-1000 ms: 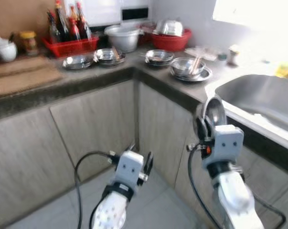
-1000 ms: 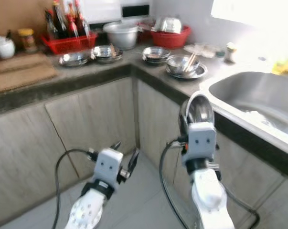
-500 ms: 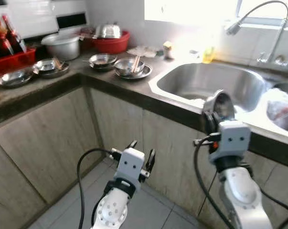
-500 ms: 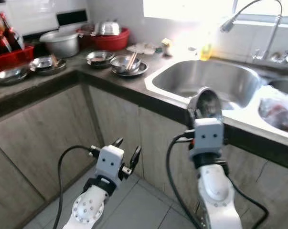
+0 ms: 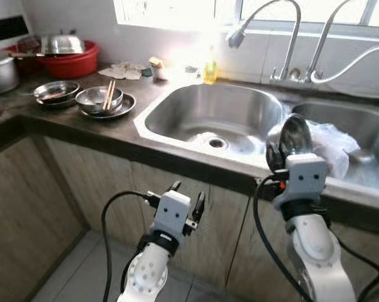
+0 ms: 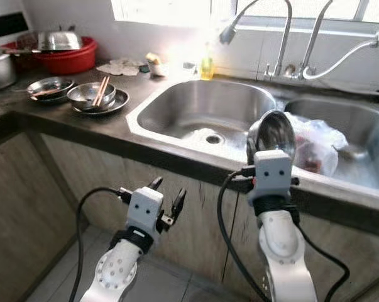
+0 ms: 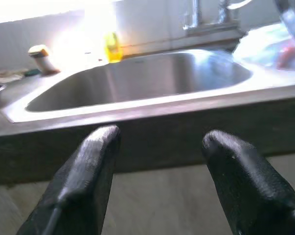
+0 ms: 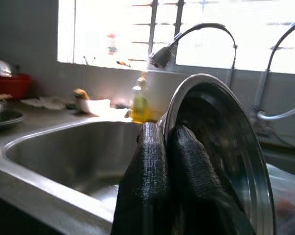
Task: Kitchen organization
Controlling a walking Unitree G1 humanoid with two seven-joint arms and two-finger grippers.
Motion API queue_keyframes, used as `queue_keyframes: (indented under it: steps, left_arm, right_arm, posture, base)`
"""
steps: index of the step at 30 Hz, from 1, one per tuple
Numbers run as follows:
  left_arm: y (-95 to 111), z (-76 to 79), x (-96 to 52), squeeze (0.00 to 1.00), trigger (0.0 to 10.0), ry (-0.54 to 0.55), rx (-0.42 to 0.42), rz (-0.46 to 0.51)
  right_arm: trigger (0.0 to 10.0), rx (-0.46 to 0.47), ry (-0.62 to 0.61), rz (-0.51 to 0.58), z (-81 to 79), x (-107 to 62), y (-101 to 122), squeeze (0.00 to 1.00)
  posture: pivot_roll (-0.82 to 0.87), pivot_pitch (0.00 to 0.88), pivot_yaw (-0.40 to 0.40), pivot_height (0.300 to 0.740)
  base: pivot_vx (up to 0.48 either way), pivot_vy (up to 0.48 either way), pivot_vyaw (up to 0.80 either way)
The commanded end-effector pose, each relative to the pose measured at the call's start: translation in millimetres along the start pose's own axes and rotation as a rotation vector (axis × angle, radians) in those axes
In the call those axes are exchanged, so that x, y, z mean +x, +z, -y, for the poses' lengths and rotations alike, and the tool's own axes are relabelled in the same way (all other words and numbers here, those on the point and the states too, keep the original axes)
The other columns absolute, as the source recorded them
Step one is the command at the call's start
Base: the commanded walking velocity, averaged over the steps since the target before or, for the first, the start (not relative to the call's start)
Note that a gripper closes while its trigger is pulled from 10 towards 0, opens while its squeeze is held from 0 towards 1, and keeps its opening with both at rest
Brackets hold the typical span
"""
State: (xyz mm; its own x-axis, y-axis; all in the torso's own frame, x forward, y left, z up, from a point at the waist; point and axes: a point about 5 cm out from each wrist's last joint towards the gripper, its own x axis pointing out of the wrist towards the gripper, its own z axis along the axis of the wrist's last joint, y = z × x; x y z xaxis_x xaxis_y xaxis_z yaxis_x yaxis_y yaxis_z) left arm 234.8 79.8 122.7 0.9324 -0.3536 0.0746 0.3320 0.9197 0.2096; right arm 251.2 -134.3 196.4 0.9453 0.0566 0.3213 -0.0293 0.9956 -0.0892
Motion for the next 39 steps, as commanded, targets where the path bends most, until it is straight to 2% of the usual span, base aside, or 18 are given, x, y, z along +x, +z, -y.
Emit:
queue_keyframes:
  steps: [1,5,10,19,25,39]
  left_arm:
    - [2,-1.4,0.7,0.0,10.0,0.013,-0.006,0.004]
    - [2,-1.2,0.9,0.0,10.0,0.014,-0.01,0.005]
    - [2,-0.9,0.3,0.0,10.0,0.013,-0.007,0.002]
    - [1,-0.2,0.5,0.0,10.0,0.014,-0.007,-0.002]
    - [1,-0.1,0.4,0.0,10.0,0.018,-0.008,-0.002]
    - [0,0.7,-0.2,0.0,10.0,0.01,-0.008,-0.002]
  right_arm:
    - [0.0,-0.02,0.032,0.031,-3.4,2.9,6,0.0]
    - [0.0,-0.049,0.046,0.039,-3.8,4.3,6,0.0]
    - [0.0,-0.016,0.052,0.045,-3.7,9.9,7,0.0]
    - [0.0,-0.022,0.06,0.056,-2.2,16.2,10,0.0]
    - [0.0,-0.035,0.064,0.048,-1.0,19.6,7,0.0]
    - [0.0,-0.036,0.082,0.035,0.1,28.3,5,0.0]
  posture:
    - [0.17,0.0,-0.042,0.74]
    - [0.18,0.0,-0.042,0.74]
    - [0.18,0.0,-0.045,0.74]
    - [0.17,0.0,-0.047,0.74]
    - [0.18,0.0,-0.049,0.74]
    - [0.18,0.0,-0.05,0.74]
  base:
    - [0.251,0.0,0.0]
    - [0.248,0.0,0.36]
    - [0.246,0.0,0.8]
    - [0.243,0.0,0.0]
    - [0.242,0.0,0.8]
    - [0.277,0.0,0.0]
